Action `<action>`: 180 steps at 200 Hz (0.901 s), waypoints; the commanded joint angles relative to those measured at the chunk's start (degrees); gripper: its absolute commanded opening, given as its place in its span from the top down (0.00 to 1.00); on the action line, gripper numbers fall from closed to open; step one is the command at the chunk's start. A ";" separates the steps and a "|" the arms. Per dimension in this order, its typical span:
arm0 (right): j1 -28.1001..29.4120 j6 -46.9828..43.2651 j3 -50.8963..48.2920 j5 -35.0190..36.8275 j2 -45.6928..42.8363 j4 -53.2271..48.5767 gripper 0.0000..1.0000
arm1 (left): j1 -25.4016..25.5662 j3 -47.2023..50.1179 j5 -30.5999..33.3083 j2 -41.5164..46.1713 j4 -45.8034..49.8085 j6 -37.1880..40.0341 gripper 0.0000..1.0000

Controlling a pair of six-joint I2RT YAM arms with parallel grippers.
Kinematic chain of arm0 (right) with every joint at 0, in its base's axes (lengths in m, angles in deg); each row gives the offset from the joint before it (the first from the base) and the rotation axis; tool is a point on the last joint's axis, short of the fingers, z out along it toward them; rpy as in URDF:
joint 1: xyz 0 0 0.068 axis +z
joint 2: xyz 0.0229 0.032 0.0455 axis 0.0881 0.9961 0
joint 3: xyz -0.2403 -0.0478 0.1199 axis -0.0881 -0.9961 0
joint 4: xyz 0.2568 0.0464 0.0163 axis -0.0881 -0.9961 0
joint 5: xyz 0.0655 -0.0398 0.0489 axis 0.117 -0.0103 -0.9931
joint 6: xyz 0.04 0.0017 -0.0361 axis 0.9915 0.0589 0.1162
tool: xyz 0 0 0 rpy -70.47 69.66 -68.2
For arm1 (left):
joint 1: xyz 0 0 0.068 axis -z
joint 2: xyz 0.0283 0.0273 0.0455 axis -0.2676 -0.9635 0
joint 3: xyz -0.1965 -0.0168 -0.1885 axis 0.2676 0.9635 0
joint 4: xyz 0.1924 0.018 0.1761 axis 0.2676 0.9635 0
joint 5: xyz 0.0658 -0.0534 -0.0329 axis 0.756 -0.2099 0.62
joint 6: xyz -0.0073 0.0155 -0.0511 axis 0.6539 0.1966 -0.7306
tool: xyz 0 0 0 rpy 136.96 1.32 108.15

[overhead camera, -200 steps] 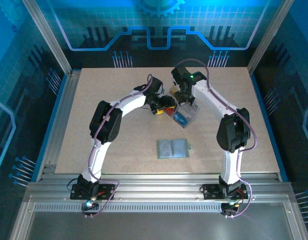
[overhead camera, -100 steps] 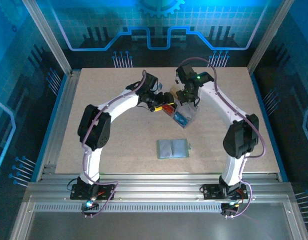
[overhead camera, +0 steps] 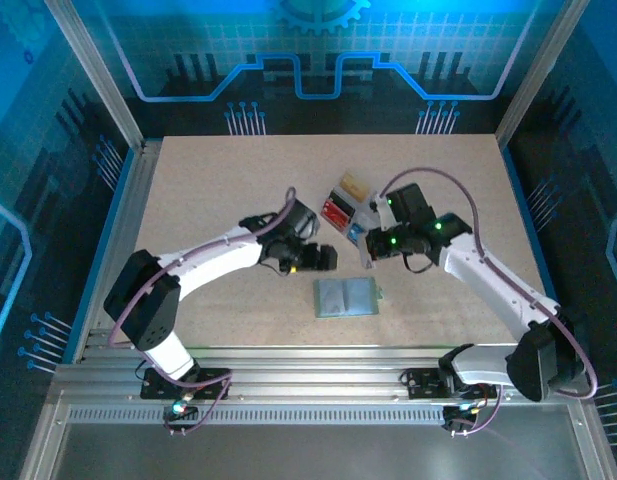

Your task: Put the credit cards into the card holder

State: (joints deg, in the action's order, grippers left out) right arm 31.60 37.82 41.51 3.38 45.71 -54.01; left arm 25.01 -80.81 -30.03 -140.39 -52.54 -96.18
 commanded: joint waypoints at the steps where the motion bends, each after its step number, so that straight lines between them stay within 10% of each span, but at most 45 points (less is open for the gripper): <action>1: 0.66 5.67 -7.15 -6.53 -3.80 11.23 1.00 | 2.72 1.51 7.17 -1.27 2.32 -0.29 0.15; 180: 0.81 14.37 -26.49 -13.50 -2.72 33.08 1.00 | 6.92 5.05 10.25 -11.35 -2.03 -6.68 0.36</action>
State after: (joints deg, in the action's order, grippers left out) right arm 31.79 51.13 15.90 -9.23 42.10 -23.52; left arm 31.22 -78.65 -19.24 -150.16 -52.85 -101.10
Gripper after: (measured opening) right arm 0.038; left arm 0.647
